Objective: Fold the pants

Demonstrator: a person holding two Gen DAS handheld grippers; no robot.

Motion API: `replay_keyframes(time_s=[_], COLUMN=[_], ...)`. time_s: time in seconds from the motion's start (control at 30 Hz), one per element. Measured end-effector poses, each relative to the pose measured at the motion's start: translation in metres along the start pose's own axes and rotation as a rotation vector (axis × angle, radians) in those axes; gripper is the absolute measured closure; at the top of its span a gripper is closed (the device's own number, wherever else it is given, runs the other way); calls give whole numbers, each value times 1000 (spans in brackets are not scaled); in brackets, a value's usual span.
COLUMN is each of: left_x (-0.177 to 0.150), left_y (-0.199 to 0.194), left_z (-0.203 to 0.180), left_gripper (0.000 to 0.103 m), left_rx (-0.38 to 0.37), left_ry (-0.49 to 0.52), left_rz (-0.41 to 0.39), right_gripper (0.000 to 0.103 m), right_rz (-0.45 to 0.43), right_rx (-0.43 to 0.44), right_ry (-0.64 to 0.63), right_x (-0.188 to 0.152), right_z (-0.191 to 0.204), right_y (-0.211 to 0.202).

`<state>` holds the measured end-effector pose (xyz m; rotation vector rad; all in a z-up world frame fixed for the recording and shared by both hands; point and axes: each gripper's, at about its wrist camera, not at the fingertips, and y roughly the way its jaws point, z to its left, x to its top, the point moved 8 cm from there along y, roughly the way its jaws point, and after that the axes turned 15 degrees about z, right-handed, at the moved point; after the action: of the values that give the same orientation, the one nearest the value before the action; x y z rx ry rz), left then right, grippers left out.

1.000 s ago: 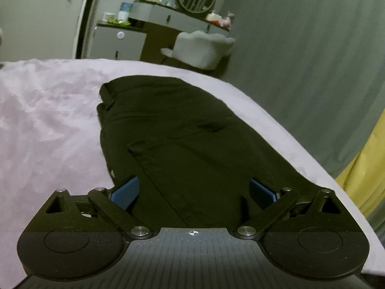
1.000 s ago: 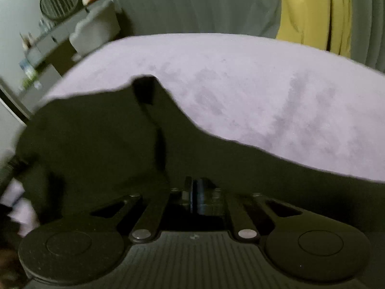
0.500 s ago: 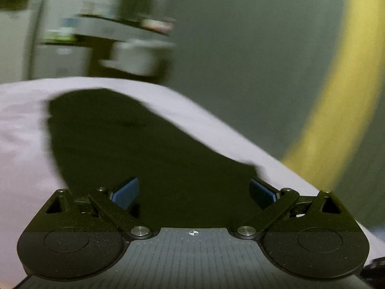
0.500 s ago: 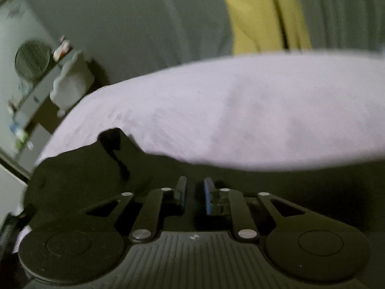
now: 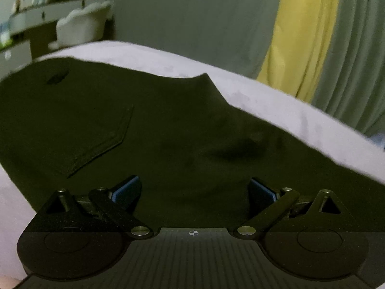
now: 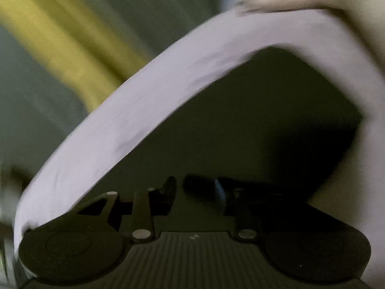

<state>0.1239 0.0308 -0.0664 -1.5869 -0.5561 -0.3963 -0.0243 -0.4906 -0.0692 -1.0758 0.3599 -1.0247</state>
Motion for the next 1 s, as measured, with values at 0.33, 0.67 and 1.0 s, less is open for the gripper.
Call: replay_keyframes(time_s=[0.33, 0.67, 1.0], left_x=[0, -1, -3], left_y=[2, 2, -1], left_z=[-5, -3, -6], left_gripper=[0, 0, 0], left_rx=[54, 39, 8], left_ry=[49, 30, 36], left_rz=[-2, -4, -1], right_gripper=[63, 49, 76], right_rz=[-73, -132, -120], right_rx=[-19, 257, 336], right_ry=[149, 318, 353], right_x=[-1, 14, 16], right_z=[-83, -88, -88], right_y=[-39, -23, -12])
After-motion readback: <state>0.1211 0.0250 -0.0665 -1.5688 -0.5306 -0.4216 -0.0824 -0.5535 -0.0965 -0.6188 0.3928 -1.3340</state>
